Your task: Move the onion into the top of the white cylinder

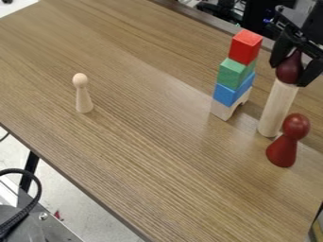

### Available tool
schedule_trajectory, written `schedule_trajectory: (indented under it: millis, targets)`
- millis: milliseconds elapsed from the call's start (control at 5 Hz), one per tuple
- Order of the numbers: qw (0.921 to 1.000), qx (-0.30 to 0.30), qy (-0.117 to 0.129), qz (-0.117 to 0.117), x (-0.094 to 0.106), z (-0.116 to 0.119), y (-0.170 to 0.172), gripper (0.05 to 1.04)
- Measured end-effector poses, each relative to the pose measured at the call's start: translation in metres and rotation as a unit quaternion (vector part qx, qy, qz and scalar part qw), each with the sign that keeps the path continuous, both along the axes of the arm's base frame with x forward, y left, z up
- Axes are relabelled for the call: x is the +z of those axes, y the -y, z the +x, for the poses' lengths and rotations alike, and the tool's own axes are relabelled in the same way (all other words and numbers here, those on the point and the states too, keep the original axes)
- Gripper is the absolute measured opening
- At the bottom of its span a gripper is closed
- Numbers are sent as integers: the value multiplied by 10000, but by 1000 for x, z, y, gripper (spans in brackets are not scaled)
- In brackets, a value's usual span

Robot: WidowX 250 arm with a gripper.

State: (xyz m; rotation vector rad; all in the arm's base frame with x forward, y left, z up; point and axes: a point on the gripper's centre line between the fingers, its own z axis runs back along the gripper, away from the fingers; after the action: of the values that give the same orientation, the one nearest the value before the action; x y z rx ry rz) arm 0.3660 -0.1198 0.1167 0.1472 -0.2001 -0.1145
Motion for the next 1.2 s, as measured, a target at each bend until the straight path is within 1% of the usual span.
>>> schedule_trajectory:
  millis: [600, 800, 1000, 1200]
  targets:
    - [10000, -19, 22, -17, 2, -2, 0, 591]
    - [10000, -3, 4, -12, 1, -3, -1, 658]
    - [10000, -9, -31, 22, -1, -6, 1, 950]
    - [10000, 7, -58, 25, -1, -7, 1, 1001]
